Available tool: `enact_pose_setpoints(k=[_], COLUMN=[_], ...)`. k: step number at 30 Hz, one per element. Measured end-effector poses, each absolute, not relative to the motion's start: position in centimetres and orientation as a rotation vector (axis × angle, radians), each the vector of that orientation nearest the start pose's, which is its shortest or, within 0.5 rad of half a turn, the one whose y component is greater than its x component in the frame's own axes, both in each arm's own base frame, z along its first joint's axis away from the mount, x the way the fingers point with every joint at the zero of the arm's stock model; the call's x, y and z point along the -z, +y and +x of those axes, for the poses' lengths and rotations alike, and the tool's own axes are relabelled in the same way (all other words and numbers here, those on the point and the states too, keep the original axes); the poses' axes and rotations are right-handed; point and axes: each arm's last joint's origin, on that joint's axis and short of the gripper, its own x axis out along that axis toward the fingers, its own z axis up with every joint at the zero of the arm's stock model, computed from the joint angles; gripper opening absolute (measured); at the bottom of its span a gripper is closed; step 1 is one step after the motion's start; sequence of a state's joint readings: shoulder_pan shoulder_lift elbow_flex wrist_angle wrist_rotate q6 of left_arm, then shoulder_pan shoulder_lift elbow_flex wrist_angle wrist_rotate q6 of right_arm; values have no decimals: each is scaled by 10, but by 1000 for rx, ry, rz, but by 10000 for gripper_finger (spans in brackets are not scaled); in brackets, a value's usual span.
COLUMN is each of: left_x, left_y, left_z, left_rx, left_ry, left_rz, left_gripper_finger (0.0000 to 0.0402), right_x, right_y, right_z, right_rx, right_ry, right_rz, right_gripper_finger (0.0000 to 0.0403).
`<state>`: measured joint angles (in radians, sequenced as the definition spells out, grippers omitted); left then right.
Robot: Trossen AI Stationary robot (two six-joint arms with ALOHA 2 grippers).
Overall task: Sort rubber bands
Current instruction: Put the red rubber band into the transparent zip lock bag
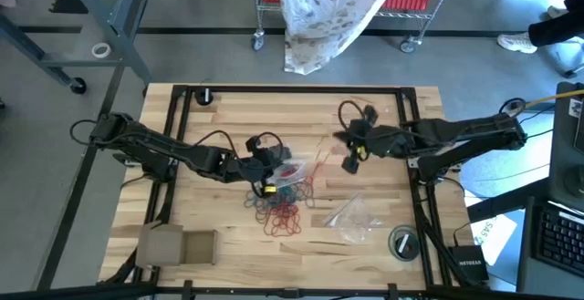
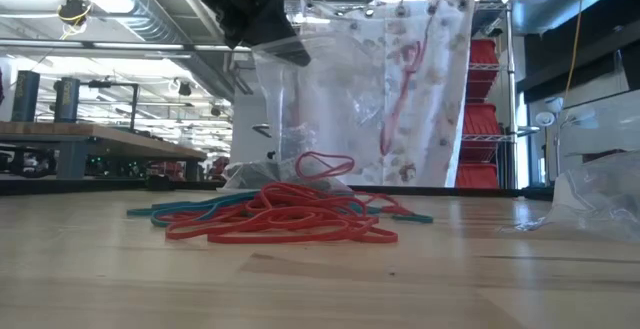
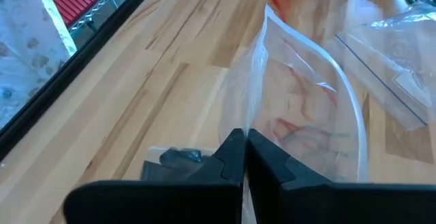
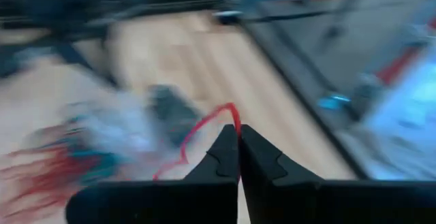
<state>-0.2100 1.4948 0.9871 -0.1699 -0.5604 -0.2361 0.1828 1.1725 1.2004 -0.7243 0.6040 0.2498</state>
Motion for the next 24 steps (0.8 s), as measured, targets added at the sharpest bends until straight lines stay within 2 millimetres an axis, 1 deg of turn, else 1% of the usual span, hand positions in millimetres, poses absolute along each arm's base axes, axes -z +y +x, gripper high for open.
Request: enact_pose_setpoints(k=[2, 3, 4, 6, 7, 8, 9, 10, 12, 14, 16, 19, 24], left_x=[-242, -242, -242, -242, -242, -242, -242, -242, -242, -242, -242, -242, -240], left_y=[-51, -51, -51, -51, -51, -51, -51, -51, -51, -51, -51, -51, -52], left_z=[311, 311, 311, 311, 311, 311, 312, 312, 311, 312, 312, 312, 314], left_rx=[-405, -405, -405, -405, -405, -405, -405, -404, -405, -405, -405, -395, -362], left_ry=[588, 587, 586, 586, 586, 586, 585, 583, 585, 582, 584, 586, 591], left_rz=[30, 29, 29, 27, 28, 29, 28, 27, 28, 26, 27, 24, 20], left_gripper_finger=[1, 1, 1, 1, 1, 1, 1, 1, 1, 1, 1, 1, 1], right_x=[-355, -356, -356, -354, -351, -346, -342, -340, -338, -339, -339, -343, -351], right_y=[24, 24, 26, 32, 36, 39, 41, 42, 40, 38, 38, 40, 44], right_z=[229, 230, 232, 239, 242, 245, 248, 250, 251, 252, 255, 259, 271], right_rx=[545, 541, 502, 311, 187, 98, 59, 54, 108, 163, 183, 155, 30], right_ry=[575, 566, 567, 595, 630, 672, 700, 710, 714, 692, 676, 617, 505], right_rz=[-33, -18, 3, 57, 66, 63, 64, 65, 55, 37, 20, 3, -26], right_gripper_finger=[1, 1, 1, 1, 1, 1, 1, 1, 1, 1, 1, 1, 1])
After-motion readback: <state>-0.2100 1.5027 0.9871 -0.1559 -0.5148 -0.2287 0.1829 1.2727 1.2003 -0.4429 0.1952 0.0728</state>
